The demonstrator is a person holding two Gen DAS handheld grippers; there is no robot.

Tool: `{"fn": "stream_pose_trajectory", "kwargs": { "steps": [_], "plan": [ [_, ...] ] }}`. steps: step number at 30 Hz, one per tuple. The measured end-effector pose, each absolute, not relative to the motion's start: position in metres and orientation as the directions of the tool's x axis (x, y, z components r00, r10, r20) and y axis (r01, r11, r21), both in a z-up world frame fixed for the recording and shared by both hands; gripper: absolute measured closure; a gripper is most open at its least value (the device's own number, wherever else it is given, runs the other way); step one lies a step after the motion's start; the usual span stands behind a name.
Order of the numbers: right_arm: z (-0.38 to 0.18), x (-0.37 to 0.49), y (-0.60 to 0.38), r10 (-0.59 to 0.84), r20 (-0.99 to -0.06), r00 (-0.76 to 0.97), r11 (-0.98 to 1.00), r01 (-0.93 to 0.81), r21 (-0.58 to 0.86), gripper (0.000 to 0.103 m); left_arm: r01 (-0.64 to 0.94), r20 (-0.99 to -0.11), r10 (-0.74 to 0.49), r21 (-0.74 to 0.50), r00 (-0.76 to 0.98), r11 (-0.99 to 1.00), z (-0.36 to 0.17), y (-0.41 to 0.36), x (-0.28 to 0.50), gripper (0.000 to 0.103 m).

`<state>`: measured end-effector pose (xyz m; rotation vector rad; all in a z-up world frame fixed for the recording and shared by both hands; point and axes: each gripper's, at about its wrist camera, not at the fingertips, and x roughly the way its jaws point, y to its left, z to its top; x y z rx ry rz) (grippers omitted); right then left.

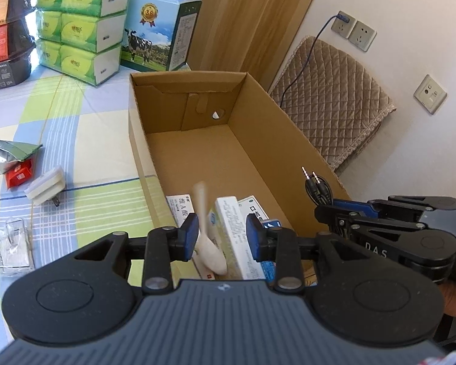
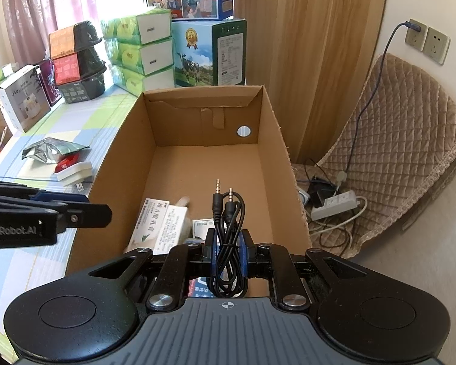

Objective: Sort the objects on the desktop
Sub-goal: 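Lower spoon and cable into the box and open both tools, then withdraw both tools from the box back over the table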

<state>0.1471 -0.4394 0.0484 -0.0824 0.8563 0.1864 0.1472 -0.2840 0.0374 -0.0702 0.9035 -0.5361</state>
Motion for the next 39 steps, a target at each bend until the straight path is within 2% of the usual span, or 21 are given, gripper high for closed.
{"fn": "stream_pose_trajectory", "kwargs": {
  "steps": [11, 12, 13, 15, 20, 23, 25, 26, 27, 28, 31, 36, 39],
  "plan": [
    [0.053, 0.152, -0.432, 0.162, -0.723, 0.671, 0.978, -0.207, 0.028, 0.091, 0.398, -0.735, -0.45, -0.263, 0.507, 0.879, 0.039, -0.274, 0.144, 0.07],
    [0.054, 0.151, -0.431, 0.162, -0.721, 0.674, 0.978, -0.205, 0.028, 0.086, 0.397, -0.736, -0.449, -0.262, 0.507, 0.879, 0.039, -0.273, 0.143, 0.069],
    [0.055, 0.151, -0.431, 0.163, -0.72, 0.675, 0.979, -0.203, 0.031, 0.075, 0.396, -0.737, -0.445, -0.259, 0.509, 0.881, 0.039, -0.272, 0.142, 0.069],
    [0.056, 0.149, -0.432, 0.169, -0.714, 0.68, 0.979, -0.2, 0.042, 0.062, 0.395, -0.737, -0.439, -0.252, 0.513, 0.884, 0.04, -0.272, 0.14, 0.064],
    [0.059, 0.142, -0.436, 0.181, -0.712, 0.679, 0.979, -0.195, 0.063, 0.057, 0.387, -0.74, -0.425, -0.239, 0.521, 0.89, 0.04, -0.269, 0.132, 0.058],
    [0.062, 0.133, -0.439, 0.189, -0.705, 0.683, 0.979, -0.188, 0.08, 0.048, 0.386, -0.741, -0.418, -0.231, 0.526, 0.893, 0.041, -0.267, 0.126, 0.055],
    [0.063, 0.126, -0.439, 0.189, -0.705, 0.683, 0.979, -0.185, 0.083, 0.042, 0.382, -0.74, -0.415, -0.228, 0.529, 0.895, 0.041, -0.264, 0.122, 0.051],
    [0.063, 0.123, -0.438, 0.19, -0.705, 0.683, 0.979, -0.186, 0.084, 0.04, 0.38, -0.74, -0.41, -0.225, 0.532, 0.897, 0.042, -0.263, 0.12, 0.045],
    [0.063, 0.12, -0.438, 0.191, -0.705, 0.683, 0.979, -0.186, 0.086, 0.035, 0.376, -0.742, -0.402, -0.216, 0.537, 0.901, 0.042, -0.262, 0.118, 0.038],
    [0.064, 0.117, -0.437, 0.19, -0.705, 0.683, 0.979, -0.184, 0.086, 0.029, 0.375, -0.742, -0.395, -0.207, 0.542, 0.904, 0.043, -0.261, 0.115, 0.036],
    [0.064, 0.106, -0.434, 0.185, -0.703, 0.686, 0.98, -0.179, 0.084, 0.018, 0.373, -0.743, -0.381, -0.19, 0.55, 0.908, 0.044, -0.257, 0.109, 0.029],
    [0.064, 0.092, -0.428, 0.192, -0.714, 0.674, 0.979, -0.181, 0.092, 0.01, 0.363, -0.743, -0.355, -0.161, 0.568, 0.918, 0.049, -0.249, 0.098, 0.019],
    [0.065, 0.082, -0.425, 0.204, -0.719, 0.664, 0.977, -0.186, 0.105, 0.007, 0.364, -0.74, -0.334, -0.13, 0.584, 0.922, 0.052, -0.246, 0.09, 0.017]
  ]
}}
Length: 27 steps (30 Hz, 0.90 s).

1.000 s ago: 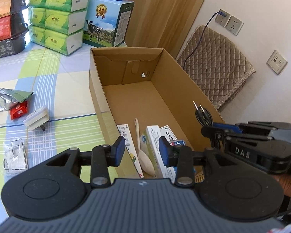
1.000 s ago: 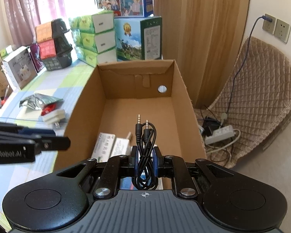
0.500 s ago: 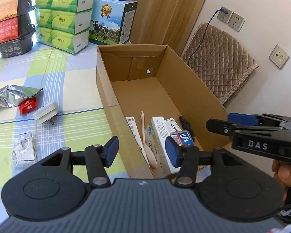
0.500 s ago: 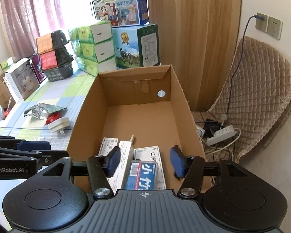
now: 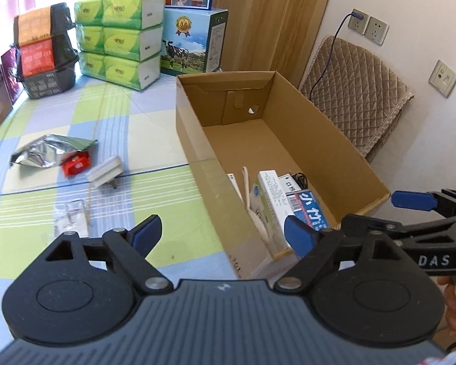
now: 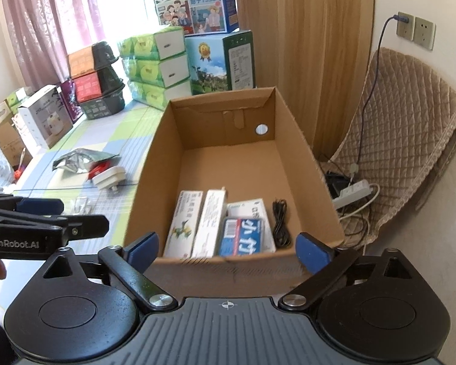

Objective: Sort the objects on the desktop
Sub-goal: 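Withdraw both tools from the box back over the table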

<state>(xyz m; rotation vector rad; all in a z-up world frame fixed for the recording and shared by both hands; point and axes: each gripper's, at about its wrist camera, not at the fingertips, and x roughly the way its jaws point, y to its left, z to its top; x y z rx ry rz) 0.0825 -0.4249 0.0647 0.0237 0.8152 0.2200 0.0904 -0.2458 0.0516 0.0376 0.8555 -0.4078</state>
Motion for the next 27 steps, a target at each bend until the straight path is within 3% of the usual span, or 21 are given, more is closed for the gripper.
{"fn": "stream_pose_trajectory", "kwargs": {
  "steps": [6, 27],
  "plan": [
    [0.065, 0.068, -0.414, 0.213, -0.732, 0.647, 0.973, -0.21, 0.098, 0.002, 0.36, -0.735, -0.316, -0.105, 0.6, 0.927, 0.055, -0.236, 0.078, 0.008],
    [0.068, 0.05, -0.373, 0.251, -0.738, 0.626, 0.955, -0.284, 0.083, 0.002, 0.249, -0.741, -0.255, -0.122, 0.622, 0.961, 0.049, -0.165, 0.064, 0.006]
  ]
}}
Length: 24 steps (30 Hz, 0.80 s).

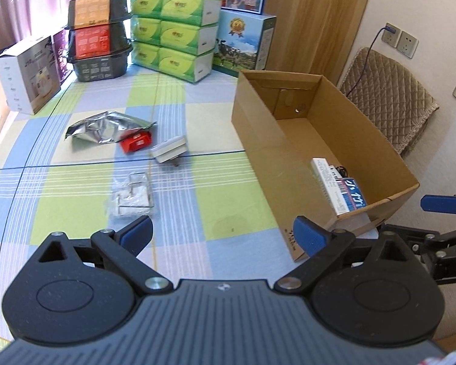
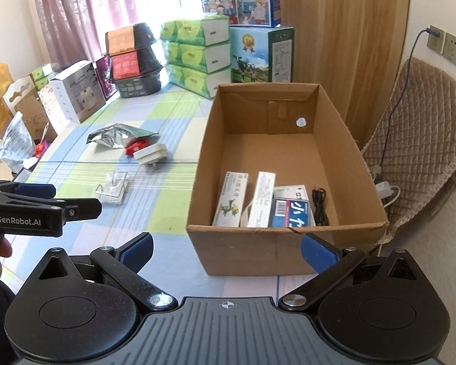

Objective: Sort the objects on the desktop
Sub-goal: 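Withdraw both tools from the box back over the table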

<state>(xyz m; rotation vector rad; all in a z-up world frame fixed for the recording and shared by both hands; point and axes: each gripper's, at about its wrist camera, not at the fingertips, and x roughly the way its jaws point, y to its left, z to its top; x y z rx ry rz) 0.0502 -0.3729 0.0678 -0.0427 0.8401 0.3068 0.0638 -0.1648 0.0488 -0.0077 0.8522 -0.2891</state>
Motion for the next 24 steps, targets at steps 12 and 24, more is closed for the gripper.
{"fn": "stream_pose_trajectory", "kwargs": {
  "steps": [12, 24],
  "plan": [
    [0.065, 0.043, -0.323, 0.342, -0.711, 0.614, 0.921, -0.371, 0.123, 0.002, 0.169, -0.756, -0.196, -0.115, 0.625, 0.979, 0.03, -0.095, 0.066, 0.006],
    [0.031, 0.064, -0.25, 0.402, -0.707, 0.582, 0.875, -0.473, 0.108, 0.002, 0.095, -0.767, -0.138, -0.101, 0.626, 0.99, 0.0, -0.03, 0.1, 0.006]
  ]
}}
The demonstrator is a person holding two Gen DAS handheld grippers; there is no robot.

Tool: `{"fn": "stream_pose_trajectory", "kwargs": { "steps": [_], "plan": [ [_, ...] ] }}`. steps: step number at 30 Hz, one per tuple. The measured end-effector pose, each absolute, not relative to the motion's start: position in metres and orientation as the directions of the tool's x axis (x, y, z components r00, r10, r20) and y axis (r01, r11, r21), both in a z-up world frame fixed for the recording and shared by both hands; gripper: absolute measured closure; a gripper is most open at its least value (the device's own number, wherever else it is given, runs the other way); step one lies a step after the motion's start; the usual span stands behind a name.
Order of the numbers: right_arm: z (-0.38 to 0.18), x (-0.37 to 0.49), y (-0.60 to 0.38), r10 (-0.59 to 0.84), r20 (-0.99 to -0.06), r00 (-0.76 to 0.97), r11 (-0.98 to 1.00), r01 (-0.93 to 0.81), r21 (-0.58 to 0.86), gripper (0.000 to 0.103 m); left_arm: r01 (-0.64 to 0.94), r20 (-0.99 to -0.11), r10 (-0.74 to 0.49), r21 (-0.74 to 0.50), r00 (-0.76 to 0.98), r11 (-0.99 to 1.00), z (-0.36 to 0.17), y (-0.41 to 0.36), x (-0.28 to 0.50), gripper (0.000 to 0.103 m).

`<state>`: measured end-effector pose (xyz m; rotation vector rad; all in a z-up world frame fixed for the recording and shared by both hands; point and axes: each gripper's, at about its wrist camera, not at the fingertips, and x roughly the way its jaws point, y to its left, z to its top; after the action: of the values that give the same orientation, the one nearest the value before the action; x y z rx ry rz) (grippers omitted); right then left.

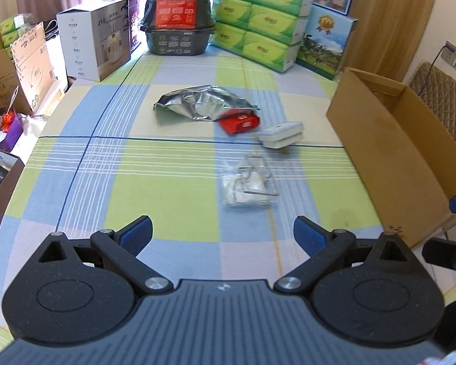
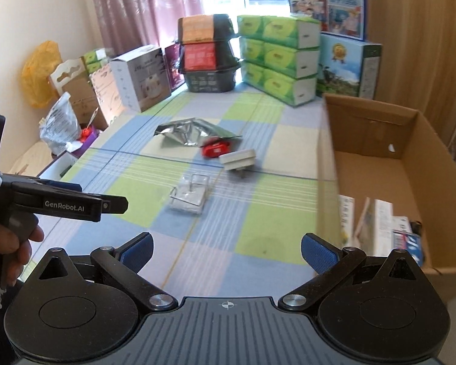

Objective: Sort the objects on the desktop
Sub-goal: 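Withdraw both tools from the box back over the table, then grasp the wrapped wire rack with left tool while right tool grasps white plug adapter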

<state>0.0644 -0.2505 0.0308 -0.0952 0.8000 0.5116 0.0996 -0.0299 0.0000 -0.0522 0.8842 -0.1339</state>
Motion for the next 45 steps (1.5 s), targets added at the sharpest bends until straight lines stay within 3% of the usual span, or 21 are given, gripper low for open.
{"fn": "stream_pose_trajectory", "kwargs": {
  "steps": [4, 5, 6, 7, 21, 34, 38, 45],
  "plan": [
    [0.009, 0.08, -0.239, 0.399, -0.705, 0.586, 0.878, -0.467, 0.108, 0.005, 0.103, -0.754, -0.168, -0.133, 0.635, 0.986, -0.014, -0.026, 0.111, 0.006],
    [0.004, 0.084, -0.237, 0.393, -0.704, 0.591, 0.882, -0.459, 0.107, 0.01, 0.107, -0.751, -0.175, -0.139, 0.637, 0.985, -0.017, -0.026, 0.114, 0.006],
    [-0.002, 0.09, -0.236, 0.392, -0.711, 0.585, 0.883, -0.456, 0.112, 0.024, 0.11, -0.747, -0.178, -0.139, 0.64, 0.984, -0.021, -0.027, 0.117, 0.006],
    [-0.009, 0.096, -0.234, 0.393, -0.72, 0.572, 0.884, -0.451, 0.124, 0.031, 0.112, -0.746, -0.177, -0.137, 0.642, 0.984, -0.024, -0.028, 0.12, 0.006],
    [-0.06, 0.16, -0.225, 0.347, -0.722, 0.598, 0.911, -0.398, 0.108, 0.052, 0.191, -0.71, -0.226, -0.129, 0.667, 0.973, -0.072, -0.059, 0.164, 0.008],
    [-0.073, 0.178, -0.227, 0.307, -0.729, 0.612, 0.926, -0.368, 0.081, 0.054, 0.253, -0.706, -0.221, -0.061, 0.673, 0.966, -0.1, -0.076, 0.182, 0.021],
    [-0.075, 0.182, -0.225, 0.304, -0.729, 0.613, 0.926, -0.369, 0.077, 0.054, 0.256, -0.712, -0.183, -0.005, 0.678, 0.967, -0.103, -0.075, 0.182, 0.035],
    [-0.076, 0.185, -0.222, 0.31, -0.728, 0.612, 0.923, -0.377, 0.076, 0.054, 0.213, -0.711, -0.158, -0.011, 0.685, 0.977, -0.104, -0.062, 0.185, 0.037]
  ]
}}
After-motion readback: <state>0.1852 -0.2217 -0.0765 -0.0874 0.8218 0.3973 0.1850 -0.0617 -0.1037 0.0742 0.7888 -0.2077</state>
